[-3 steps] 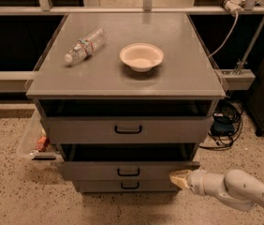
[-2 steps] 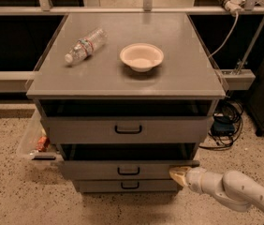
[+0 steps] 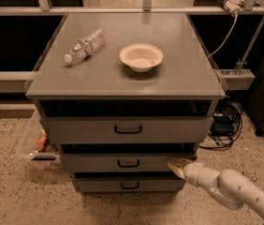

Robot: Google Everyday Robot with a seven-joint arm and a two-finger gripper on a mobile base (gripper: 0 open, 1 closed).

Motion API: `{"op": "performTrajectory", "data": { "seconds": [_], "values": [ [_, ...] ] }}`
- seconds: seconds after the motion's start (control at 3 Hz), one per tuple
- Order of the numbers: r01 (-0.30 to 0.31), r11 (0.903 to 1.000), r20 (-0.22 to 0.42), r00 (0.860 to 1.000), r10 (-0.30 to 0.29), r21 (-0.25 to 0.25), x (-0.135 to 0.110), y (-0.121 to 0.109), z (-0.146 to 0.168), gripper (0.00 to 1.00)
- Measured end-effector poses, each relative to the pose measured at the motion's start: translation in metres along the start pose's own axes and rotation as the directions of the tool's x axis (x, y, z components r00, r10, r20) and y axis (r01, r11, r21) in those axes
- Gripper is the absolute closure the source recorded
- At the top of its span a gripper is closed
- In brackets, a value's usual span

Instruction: Close middle drawer

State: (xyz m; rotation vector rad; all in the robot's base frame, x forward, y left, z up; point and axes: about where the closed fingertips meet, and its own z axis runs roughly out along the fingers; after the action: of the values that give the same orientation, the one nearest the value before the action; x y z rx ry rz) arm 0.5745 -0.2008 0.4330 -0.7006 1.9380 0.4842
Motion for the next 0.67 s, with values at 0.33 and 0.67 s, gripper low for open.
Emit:
{"op": "performTrajectory", "data": {
  "seconds": [0.33,0.67],
  "values": [
    [-0.013,0.9999,0.012,1.000,0.013,-0.008,-0.0024,-0.0013,0.0030,1.00],
    [-0.013,0.9999,0.012,1.000,0.013,-0.008,-0.0022,-0.0004,0.0028,1.00]
  ]
}}
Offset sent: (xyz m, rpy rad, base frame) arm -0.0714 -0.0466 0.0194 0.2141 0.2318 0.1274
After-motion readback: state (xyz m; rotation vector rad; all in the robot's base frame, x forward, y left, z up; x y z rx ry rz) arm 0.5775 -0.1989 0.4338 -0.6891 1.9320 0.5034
